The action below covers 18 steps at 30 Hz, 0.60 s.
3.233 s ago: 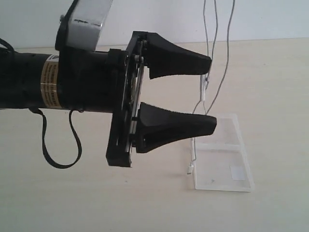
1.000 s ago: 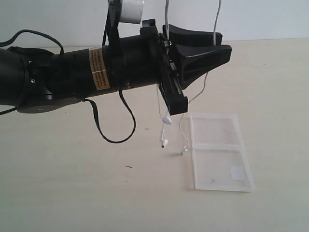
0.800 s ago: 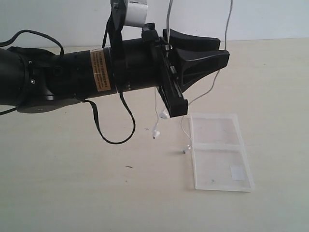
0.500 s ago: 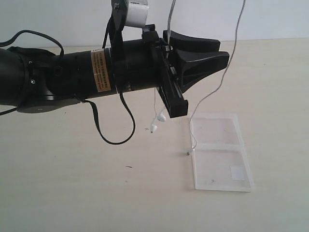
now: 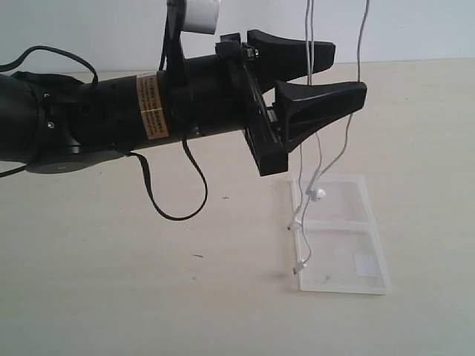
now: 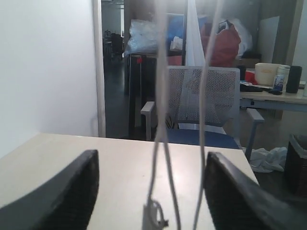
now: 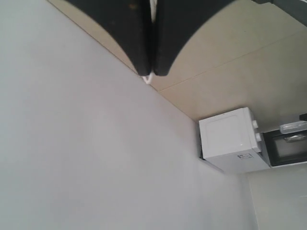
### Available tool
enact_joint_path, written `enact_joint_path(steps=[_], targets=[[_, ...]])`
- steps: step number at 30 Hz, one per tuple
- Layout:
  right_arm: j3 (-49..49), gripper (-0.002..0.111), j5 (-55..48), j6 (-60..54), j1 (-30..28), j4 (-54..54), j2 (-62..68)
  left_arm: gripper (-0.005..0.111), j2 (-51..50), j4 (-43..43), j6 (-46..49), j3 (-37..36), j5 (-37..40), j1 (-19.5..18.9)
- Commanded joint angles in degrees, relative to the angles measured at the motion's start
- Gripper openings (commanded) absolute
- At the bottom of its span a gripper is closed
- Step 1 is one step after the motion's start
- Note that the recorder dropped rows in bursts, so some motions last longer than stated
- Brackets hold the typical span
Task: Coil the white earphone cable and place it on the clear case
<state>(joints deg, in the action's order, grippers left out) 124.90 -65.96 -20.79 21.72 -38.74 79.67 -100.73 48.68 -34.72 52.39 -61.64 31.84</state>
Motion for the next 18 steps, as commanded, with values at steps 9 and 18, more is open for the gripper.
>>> enact_joint_path(steps=[9, 18], targets=[[0.07, 0.000, 1.33, 0.09, -0.08, -2.91, 2.45, 0.051, -0.07, -0.93, -2.14, 0.46, -3.59, 0.24], [0.07, 0.000, 1.32, -0.03, -0.08, -1.03, 2.35, 0.000, -0.07, 0.47, -3.25, 0.46, -3.57, 0.24]])
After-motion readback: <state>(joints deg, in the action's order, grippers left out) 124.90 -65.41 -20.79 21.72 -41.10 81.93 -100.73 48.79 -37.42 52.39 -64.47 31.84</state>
